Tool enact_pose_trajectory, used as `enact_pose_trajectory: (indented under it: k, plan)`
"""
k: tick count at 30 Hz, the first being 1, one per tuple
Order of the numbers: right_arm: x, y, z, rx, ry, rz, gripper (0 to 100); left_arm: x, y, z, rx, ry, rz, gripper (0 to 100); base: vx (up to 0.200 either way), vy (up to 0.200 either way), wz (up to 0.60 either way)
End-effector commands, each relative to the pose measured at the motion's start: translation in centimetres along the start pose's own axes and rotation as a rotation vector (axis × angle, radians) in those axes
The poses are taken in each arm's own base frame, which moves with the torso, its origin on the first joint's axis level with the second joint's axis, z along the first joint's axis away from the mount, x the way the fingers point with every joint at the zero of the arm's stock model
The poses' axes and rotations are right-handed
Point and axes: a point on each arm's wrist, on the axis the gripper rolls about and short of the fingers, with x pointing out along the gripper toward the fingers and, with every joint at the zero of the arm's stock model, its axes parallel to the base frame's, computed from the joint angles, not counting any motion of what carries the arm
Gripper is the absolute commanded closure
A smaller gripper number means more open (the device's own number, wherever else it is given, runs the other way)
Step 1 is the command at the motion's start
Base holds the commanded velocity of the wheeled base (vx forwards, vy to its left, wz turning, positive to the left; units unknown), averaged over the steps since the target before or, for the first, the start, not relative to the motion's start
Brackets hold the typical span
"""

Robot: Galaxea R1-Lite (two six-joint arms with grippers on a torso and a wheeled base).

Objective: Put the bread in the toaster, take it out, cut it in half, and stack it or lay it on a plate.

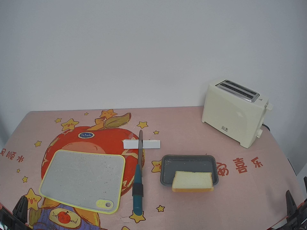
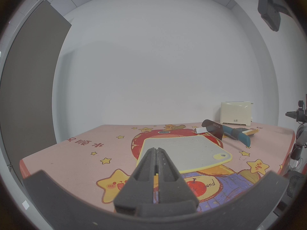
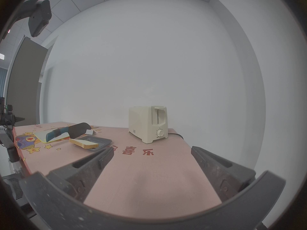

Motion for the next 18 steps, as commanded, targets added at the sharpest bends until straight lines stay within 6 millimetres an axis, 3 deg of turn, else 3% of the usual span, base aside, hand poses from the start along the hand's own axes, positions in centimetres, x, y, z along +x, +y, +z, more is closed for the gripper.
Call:
enact_pose_trajectory:
  k: [1, 2, 4, 6, 18]
  plan:
    - [0.0, 0.0, -0.4, -0.002, -0.005, 0.000, 0, 0.1, 0.0, -0.4, 0.000, 0.017, 0.000, 100, 0.000, 0.000, 0.00]
    - [-0.1, 0.0, 0.0, 0.001, -0.020, 0.001, 0, 0.1, 0.0, -0.4, 0.000, 0.017, 0.000, 100, 0.000, 0.000, 0.00]
    - [-1.3, 0.0, 3.7, 0.007, -0.164, 0.010, 0, 0.1, 0.0, -0.4, 0.000, 0.017, -0.001, 100, 0.000, 0.000, 0.00]
    - [-1.1, -0.1, 5.9, 0.009, -0.146, 0.026, 0, 0.1, 0.0, -0.4, 0.000, 0.017, 0.000, 100, 0.000, 0.000, 0.00]
    - [-0.1, -0.3, 4.9, 0.049, -0.006, 0.104, 0, 0.1, 0.0, -0.4, 0.000, 0.017, 0.000, 100, 0.000, 0.000, 0.00]
